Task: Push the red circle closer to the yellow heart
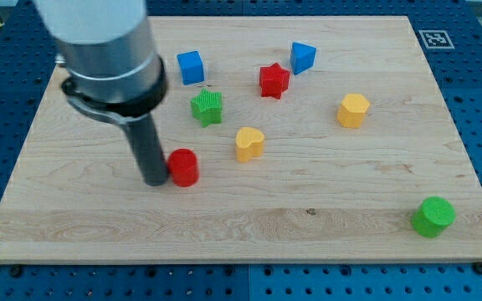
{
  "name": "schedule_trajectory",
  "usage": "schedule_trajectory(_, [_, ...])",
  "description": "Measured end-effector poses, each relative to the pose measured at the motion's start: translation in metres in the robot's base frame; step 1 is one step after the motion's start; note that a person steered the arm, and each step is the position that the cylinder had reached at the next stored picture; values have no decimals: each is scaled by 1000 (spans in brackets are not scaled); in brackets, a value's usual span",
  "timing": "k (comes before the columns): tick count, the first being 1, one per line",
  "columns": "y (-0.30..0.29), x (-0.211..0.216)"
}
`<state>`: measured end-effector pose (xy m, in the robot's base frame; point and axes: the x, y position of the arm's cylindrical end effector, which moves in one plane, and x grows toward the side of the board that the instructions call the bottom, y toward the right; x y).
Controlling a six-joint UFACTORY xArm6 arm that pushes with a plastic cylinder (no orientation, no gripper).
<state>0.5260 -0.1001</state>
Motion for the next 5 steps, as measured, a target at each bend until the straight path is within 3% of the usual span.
schedule_trajectory(5, [10, -21])
